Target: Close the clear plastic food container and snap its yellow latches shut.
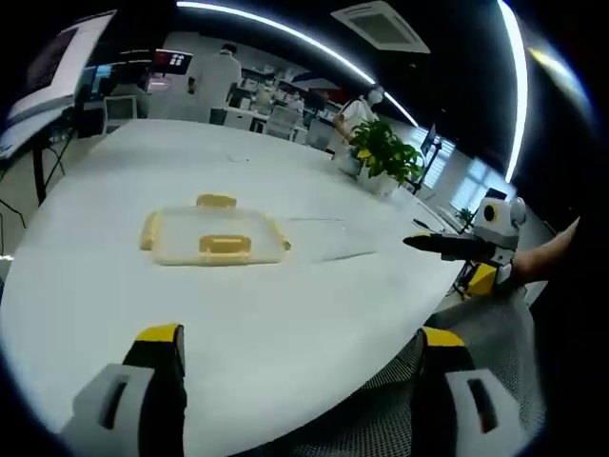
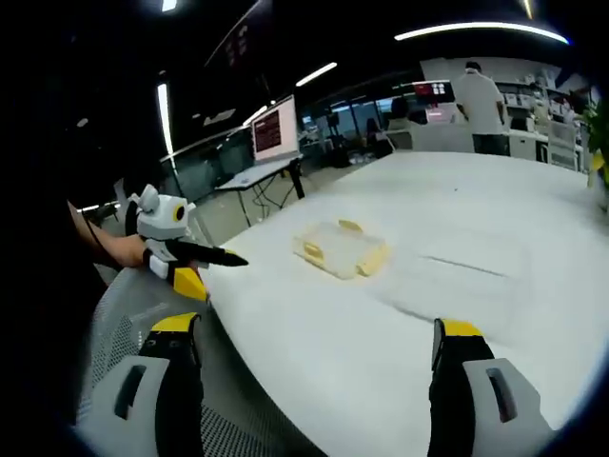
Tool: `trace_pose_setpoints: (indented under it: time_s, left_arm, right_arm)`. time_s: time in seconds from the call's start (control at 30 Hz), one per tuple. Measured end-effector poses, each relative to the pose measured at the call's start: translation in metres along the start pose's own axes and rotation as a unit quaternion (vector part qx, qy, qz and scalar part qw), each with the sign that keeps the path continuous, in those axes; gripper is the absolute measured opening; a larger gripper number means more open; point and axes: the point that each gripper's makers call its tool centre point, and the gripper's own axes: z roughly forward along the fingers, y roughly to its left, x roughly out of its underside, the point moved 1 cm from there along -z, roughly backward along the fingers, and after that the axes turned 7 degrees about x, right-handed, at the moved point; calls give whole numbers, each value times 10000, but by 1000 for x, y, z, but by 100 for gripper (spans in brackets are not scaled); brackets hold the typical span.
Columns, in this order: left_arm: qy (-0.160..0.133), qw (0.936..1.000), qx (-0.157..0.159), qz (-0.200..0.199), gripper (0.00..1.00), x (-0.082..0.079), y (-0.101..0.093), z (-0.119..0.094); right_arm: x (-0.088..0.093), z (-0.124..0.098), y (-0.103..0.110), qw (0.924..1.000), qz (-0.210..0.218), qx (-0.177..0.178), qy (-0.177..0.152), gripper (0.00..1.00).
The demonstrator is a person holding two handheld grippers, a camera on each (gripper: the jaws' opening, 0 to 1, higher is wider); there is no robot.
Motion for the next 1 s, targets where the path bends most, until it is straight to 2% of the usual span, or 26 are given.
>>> trace_pose_setpoints:
  time_s: [0.07,0.1,0.17,0.23,0.27,0.33,0.4,0.53,0.63,0.73,0.83,1.0]
  left_arm:
    - [-13,10000,23,47,99,-1,-1,0]
    - [-30,10000,24,58,99,-2,-1,-1]
    - [-64,10000,10,-10,99,-3,0,-2]
    - [-52,10000,23,16,99,-4,-1,-2]
    - [-20,9999,29,113,99,-4,-2,-1]
    - [-3,9997,66,241,98,-6,-6,-1]
    - [-213,9994,119,252,94,-14,-8,-3]
    - [-289,9994,36,206,94,-17,-3,-5]
    - [-315,9989,97,333,93,-22,-6,-4]
    - [-108,9984,223,505,92,-19,-10,2]
    - [-169,9970,309,696,88,-24,-11,3]
    - [-198,9976,300,584,90,-27,-5,3]
  right_arm:
    - [0,2,3,10000,42,-67,46,100]
    - [2,2,2,9998,-95,-24,192,100]
    - [0,1,1,9999,-77,-20,97,100]
    - [0,-1,-6,9995,-199,139,192,95]
    - [-5,-2,-7,9999,-70,119,95,94]
    - [-9,-3,-11,9997,-83,200,82,93]
    - [-12,-6,-15,9996,-123,265,67,90]
    - [-18,-6,-20,9991,-183,377,-58,86]
    - [-17,0,-17,9995,-165,274,-32,84]
    - [-9,6,-16,9992,-317,202,170,82]
    - [-5,10,-16,9981,-472,148,365,79]
    - [-13,14,-12,9983,-471,117,315,78]
